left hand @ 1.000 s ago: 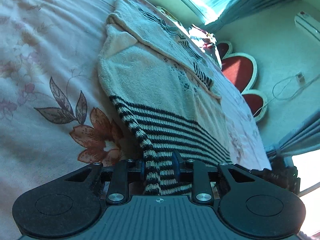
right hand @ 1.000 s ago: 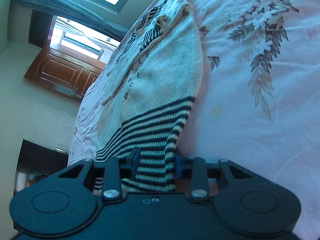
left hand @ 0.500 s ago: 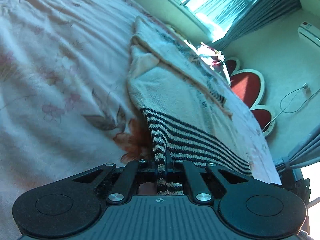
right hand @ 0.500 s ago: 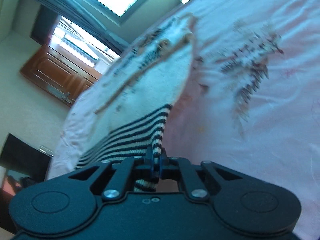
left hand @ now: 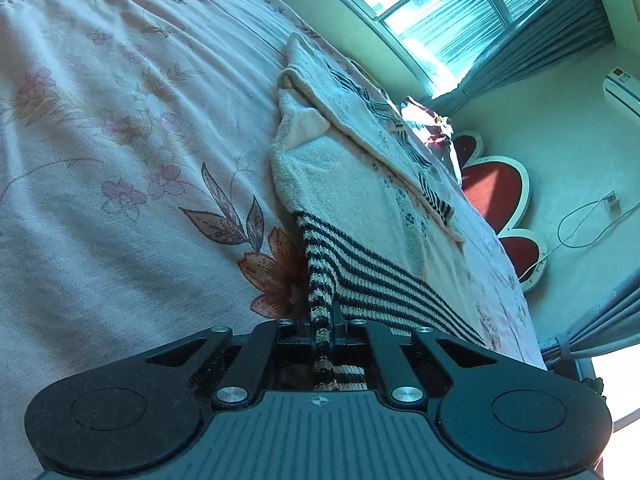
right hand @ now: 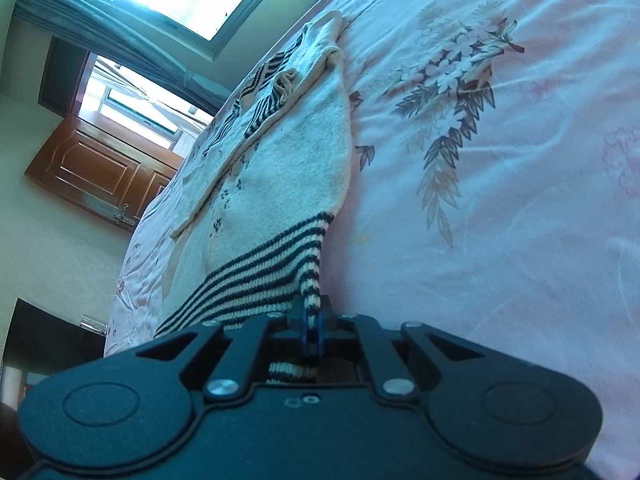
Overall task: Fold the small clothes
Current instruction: 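Lift the hem with both grippers and fold it over the body toward the collar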
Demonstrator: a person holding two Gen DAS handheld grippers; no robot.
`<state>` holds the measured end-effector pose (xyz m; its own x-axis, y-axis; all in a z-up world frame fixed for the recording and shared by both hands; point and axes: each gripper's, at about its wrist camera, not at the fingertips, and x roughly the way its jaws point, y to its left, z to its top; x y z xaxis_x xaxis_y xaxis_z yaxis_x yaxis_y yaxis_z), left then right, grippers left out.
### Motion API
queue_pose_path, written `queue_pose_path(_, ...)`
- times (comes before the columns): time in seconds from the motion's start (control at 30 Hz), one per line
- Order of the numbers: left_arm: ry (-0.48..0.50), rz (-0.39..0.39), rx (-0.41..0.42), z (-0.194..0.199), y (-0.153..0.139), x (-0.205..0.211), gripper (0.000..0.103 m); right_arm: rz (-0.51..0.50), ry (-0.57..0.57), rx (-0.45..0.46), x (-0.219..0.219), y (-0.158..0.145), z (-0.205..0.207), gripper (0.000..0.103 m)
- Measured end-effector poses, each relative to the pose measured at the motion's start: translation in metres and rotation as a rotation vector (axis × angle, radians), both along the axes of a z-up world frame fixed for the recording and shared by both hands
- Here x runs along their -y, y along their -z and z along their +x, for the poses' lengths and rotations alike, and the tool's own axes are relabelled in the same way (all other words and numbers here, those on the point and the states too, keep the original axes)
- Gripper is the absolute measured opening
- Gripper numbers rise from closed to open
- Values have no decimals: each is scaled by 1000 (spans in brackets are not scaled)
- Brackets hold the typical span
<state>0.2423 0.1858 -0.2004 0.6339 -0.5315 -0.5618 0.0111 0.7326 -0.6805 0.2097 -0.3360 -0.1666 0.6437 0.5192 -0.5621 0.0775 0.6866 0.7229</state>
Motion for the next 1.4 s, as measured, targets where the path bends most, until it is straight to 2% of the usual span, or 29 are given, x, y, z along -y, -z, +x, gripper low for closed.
queue_pose_path(0.17,-24,-59,43,10,-21,-3,5,-17,-2,66,-1,-23,2,6)
queue_pose_path(0.3,-30,-90,108,36,-48,-2,5,-8,16,139,2,-48,24,6)
queue_pose_path(0.47,-50,-121,156,91,-78,0,5,-2,38,208,6,-79,76,6)
queue_pose_path(0.63,-58,-109,164,165,-99,10,5,46,81,210,14,-95,146,6)
queue_pose_path(0.8,-37,-59,133,256,-100,25,5,119,120,147,29,-81,221,6)
queue_pose_path(1.0,-38,-4,65,346,-72,39,5,177,144,66,45,-36,304,6)
queue_pose_path(1.17,-44,2,22,393,-41,47,5,154,133,16,43,0,353,8)
queue_pose_path(1.2,-49,-14,24,398,-37,47,6,157,131,26,42,5,357,9)
queue_pose_path(1.23,-48,-30,28,402,-33,47,6,163,136,48,42,8,359,17)
queue_pose_path(1.27,-50,-35,30,406,-29,48,19,170,145,66,43,10,360,23)
queue_pose_path(1.3,-54,-33,40,407,-26,48,37,187,163,87,45,10,360,26)
queue_pose_path(1.33,-76,-18,54,407,-26,48,78,188,180,102,47,10,360,34)
queue_pose_path(1.37,-94,-21,102,406,-25,46,84,187,189,116,50,9,364,41)
queue_pose_path(1.4,-97,-29,107,407,-24,44,83,188,194,130,52,9,364,44)
